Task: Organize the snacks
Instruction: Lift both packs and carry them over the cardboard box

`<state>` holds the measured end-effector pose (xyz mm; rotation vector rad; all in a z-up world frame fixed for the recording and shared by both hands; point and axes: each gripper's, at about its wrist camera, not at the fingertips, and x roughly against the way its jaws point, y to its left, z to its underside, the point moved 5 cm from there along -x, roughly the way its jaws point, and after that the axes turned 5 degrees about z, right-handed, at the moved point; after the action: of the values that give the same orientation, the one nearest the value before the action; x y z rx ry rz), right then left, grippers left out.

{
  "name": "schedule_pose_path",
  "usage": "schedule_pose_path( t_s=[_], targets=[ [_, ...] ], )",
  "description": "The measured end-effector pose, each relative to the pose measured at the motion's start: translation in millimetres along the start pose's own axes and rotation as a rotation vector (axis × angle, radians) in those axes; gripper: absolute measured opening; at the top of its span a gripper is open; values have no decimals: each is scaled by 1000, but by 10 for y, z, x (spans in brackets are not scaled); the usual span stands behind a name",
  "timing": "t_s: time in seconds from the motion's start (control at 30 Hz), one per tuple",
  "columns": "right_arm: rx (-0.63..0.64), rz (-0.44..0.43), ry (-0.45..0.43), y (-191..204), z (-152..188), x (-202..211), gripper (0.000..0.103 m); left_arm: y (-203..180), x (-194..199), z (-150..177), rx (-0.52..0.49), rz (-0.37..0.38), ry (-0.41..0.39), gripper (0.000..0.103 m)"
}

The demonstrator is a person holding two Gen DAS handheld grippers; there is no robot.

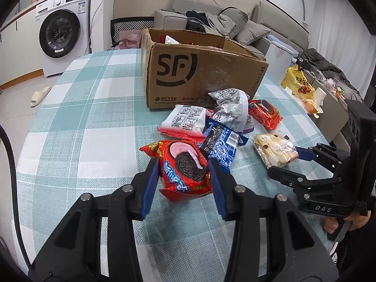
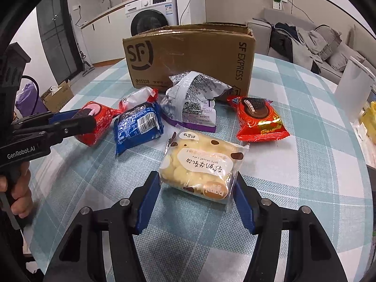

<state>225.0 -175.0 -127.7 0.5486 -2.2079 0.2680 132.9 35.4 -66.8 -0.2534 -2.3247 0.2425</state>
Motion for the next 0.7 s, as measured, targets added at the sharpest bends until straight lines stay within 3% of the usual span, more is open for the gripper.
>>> schedule_pose_path(
  t_s=[0.23,0.5,0.7],
  targets=[
    [-2,-5,-33,-12,-13,125,62,-16,18,26,-7,3,5,39],
    [10,-16,-24,-1,-2,88,62,15,-160,132,-9,-12,67,40],
    [10,-19,-20,9,-10,63,62,-4,-226,146,-20,-23,78,48]
  ],
)
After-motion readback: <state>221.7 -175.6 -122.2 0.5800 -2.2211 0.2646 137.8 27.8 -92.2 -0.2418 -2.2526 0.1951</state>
